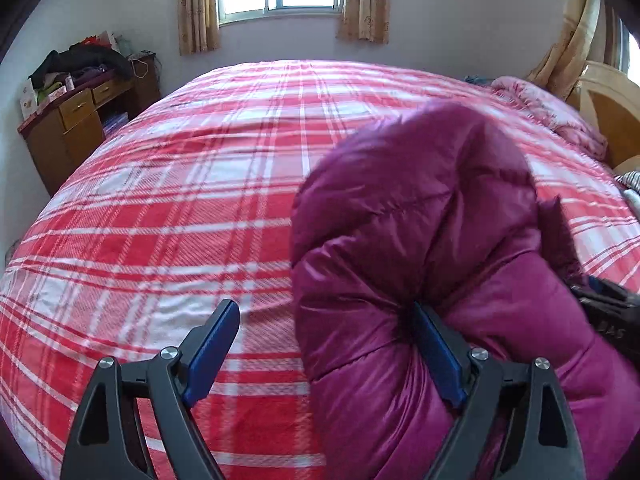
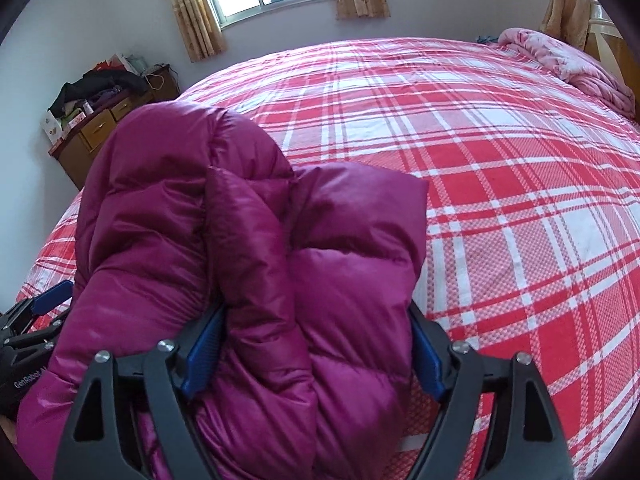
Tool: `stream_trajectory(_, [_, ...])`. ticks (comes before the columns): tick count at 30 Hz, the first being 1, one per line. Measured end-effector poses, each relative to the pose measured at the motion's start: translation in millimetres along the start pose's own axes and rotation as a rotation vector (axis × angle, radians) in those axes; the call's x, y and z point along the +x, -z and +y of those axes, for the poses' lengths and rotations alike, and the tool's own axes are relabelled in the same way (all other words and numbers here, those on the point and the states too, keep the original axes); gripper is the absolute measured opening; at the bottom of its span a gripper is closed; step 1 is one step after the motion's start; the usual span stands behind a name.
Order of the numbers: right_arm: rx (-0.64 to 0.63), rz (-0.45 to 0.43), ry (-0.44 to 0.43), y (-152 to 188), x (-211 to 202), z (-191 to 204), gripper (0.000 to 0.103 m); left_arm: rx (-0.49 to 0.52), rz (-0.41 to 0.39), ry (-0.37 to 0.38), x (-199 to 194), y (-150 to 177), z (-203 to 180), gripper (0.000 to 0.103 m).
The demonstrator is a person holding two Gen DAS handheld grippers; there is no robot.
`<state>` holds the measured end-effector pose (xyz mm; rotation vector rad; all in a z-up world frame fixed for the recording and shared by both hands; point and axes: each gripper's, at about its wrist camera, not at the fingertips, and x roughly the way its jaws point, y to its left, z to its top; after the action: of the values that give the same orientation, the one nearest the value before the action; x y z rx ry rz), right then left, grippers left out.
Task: Fold large clothes
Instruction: 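Lift the jacket bundle with both tools and carry it along the bed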
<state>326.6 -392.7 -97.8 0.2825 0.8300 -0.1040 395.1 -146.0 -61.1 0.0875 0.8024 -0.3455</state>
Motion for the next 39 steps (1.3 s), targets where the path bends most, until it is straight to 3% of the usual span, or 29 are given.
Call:
stream_trajectory(3, [0.002,-0.003,-0.004,-1,1,-2,0.082,-0.135,-0.101,0.002,-27,-5,30,0.086])
stream_trajectory(6, [0.009,-0.004,-0.017,-1,2,-5,0.082,-0.223,-0.021,0.054,-14,-3,45,0.086])
stream_trajectory(8, [0.007,-0.017,-0.023,0,-1,-5,0.079,-0.222,0.053,0.115,4,6,35,0.086])
stream_trajectory(11, [-0.022,-0.037,-0.072,3,-6,0,0.062,-0.238,0.045,0.188,12,19,16,0.086])
stream_trajectory(15, [0.007,-0.016,-0.114,3,-2,-6,0.064,-0.239,0.075,0.28,23,11,20,0.087])
stream_trajectory(20, [0.048,0.0,-0.172,1,2,-15,0.067,-0.187,0.074,0.279,26,8,9,0.086])
stream_trajectory(22, [0.035,0.009,-0.16,2,-1,-11,0.063,-0.199,0.083,0.36,20,12,6,0.06])
stream_trajectory(24, [0.02,0.022,-0.178,6,-9,-6,0.052,-0.231,0.095,0.404,15,19,7,0.053])
stream_trajectory(26, [0.055,0.04,-0.23,18,-19,-4,0.039,-0.251,0.099,0.432,4,28,8,0.051])
stream_trajectory(29, [0.113,0.034,-0.26,40,-37,-4,0.032,-0.275,0.094,0.457,-15,40,11,0.041])
stream_trajectory(34, [0.222,0.001,-0.35,81,-73,11,0.027,-0.271,0.044,0.436,-66,68,14,0.035])
stream_trajectory(39, [0.224,-0.008,-0.457,102,-98,59,0.026,-0.334,-0.007,0.408,-111,89,52,0.035])
